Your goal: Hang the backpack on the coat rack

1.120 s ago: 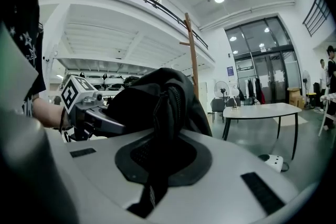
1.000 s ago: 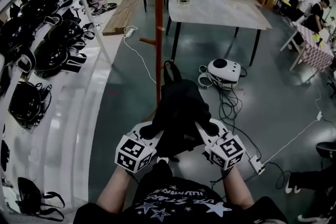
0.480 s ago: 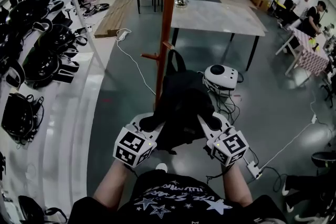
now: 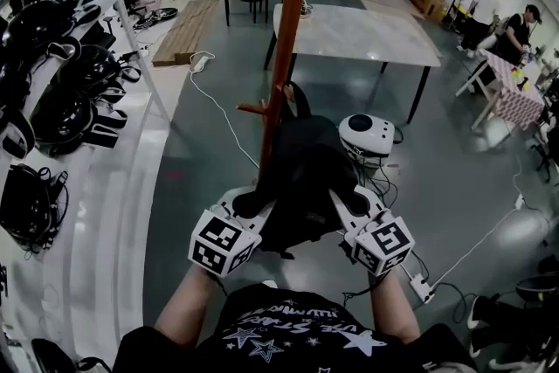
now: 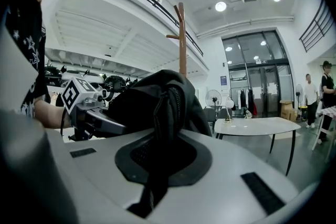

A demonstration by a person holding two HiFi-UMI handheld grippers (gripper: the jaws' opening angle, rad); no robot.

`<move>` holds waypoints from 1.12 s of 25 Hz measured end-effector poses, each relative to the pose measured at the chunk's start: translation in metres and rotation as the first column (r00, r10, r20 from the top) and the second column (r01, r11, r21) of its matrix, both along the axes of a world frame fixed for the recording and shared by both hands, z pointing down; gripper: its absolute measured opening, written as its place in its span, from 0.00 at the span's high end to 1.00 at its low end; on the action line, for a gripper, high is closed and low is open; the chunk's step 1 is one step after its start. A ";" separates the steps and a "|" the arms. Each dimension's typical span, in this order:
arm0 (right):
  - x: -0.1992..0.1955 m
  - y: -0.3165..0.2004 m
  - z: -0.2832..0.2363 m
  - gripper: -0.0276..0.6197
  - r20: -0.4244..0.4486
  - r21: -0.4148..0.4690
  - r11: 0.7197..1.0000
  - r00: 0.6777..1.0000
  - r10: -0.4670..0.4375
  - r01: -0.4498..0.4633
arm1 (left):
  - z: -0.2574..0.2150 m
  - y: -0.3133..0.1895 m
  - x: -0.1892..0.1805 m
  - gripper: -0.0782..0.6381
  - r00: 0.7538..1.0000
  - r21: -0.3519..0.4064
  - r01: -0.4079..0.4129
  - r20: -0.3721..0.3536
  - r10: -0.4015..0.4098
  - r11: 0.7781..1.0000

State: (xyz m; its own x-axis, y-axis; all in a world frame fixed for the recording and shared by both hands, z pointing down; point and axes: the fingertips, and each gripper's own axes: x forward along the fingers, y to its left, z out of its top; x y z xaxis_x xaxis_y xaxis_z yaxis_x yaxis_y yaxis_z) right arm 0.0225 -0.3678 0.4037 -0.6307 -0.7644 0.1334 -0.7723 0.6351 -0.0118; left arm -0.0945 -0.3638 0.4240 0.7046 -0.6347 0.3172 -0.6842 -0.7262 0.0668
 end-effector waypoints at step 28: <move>-0.014 -0.052 0.038 0.93 0.043 -0.077 0.997 0.999 0.024 -0.021 | 0.032 -0.052 -0.016 0.81 0.999 -0.067 -0.023 0.026 0.025 0.997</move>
